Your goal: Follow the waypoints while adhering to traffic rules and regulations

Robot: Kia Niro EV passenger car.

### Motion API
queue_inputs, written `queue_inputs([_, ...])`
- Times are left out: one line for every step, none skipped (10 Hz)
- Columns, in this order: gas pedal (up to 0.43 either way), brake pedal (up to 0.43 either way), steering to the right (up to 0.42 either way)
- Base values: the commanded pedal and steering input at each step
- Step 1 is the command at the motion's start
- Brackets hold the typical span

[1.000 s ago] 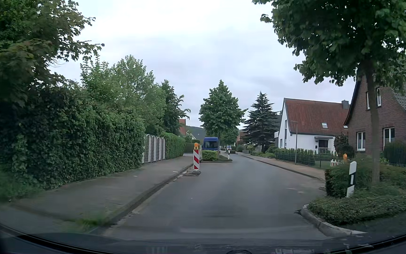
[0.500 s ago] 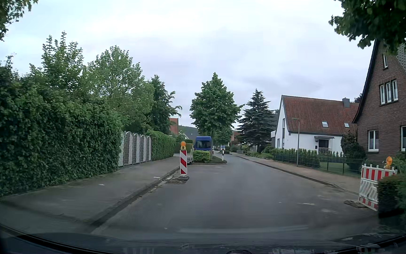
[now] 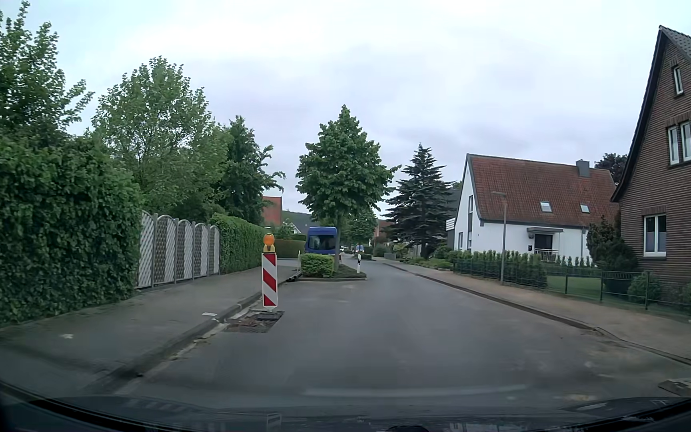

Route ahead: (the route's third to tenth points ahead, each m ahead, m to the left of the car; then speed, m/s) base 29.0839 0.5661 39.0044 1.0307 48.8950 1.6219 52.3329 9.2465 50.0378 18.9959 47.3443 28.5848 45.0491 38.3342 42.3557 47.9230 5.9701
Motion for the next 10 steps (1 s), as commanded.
queue_inputs([0.138,0.0,0.072])
queue_inputs([0.138,0.0,0.072])
queue_inputs([0.138,0.0,0.072])
queue_inputs([0.138,0.0,0.071])
queue_inputs([0.138,0.0,0.07])
queue_inputs([0.138,0.0,0.066])
queue_inputs([0.138,0.0,0.059])
queue_inputs([0.138,0.0,0.053])
queue_inputs([0.138,0.0,0.046])
queue_inputs([0.138,0.0,0.041])
